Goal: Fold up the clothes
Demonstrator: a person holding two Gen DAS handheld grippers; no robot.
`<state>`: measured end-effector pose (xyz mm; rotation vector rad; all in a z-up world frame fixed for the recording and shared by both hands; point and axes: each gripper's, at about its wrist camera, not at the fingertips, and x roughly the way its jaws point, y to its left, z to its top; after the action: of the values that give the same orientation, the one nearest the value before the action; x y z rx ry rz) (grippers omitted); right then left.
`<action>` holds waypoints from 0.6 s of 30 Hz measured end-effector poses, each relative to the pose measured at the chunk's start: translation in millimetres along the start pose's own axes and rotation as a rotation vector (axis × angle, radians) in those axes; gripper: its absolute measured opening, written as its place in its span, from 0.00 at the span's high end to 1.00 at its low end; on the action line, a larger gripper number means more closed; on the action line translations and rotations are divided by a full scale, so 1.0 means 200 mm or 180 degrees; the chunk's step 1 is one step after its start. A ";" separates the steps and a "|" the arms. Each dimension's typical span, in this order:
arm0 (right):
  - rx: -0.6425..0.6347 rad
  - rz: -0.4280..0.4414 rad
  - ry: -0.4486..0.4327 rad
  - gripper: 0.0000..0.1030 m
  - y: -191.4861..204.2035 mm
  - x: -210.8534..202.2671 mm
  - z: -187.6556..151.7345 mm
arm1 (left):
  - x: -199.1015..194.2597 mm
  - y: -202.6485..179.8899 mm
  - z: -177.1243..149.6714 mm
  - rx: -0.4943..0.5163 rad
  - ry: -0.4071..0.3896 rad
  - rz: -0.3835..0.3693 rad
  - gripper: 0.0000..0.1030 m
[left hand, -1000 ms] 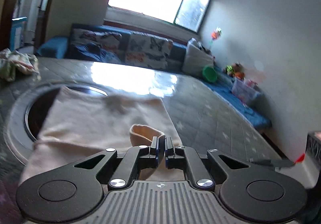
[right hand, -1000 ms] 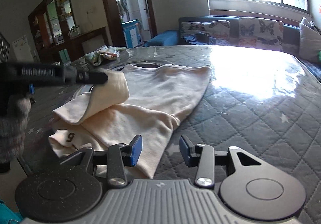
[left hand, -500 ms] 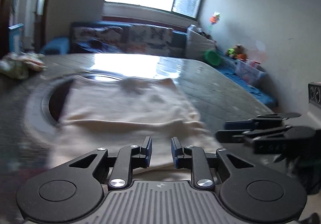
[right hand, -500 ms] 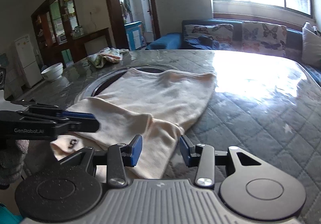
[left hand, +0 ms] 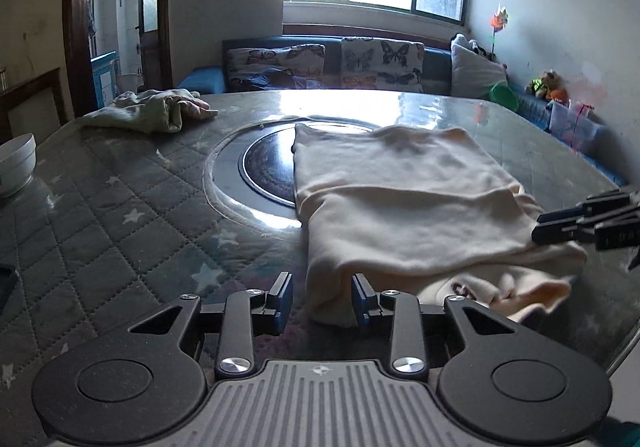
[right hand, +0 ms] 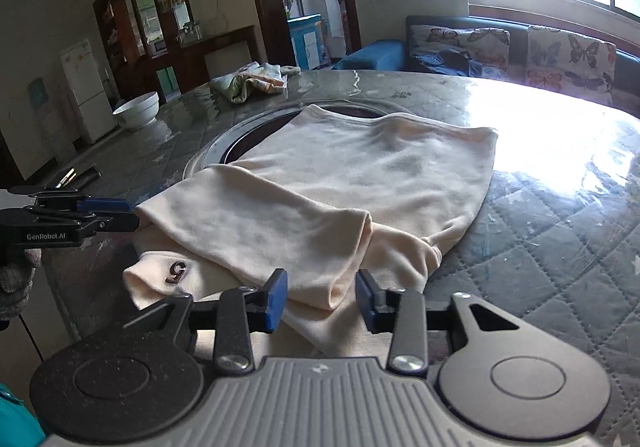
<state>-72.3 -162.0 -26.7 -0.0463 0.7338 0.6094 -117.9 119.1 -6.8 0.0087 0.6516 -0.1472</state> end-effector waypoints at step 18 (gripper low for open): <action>0.0002 -0.0044 -0.0002 0.92 0.00 0.00 0.01 | 0.01 -0.01 0.00 0.0102 -0.0086 0.0259 0.67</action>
<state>-70.9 -162.4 -24.4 -0.0504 0.7326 0.5961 -116.9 117.7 -7.0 0.0637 0.6210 -0.0792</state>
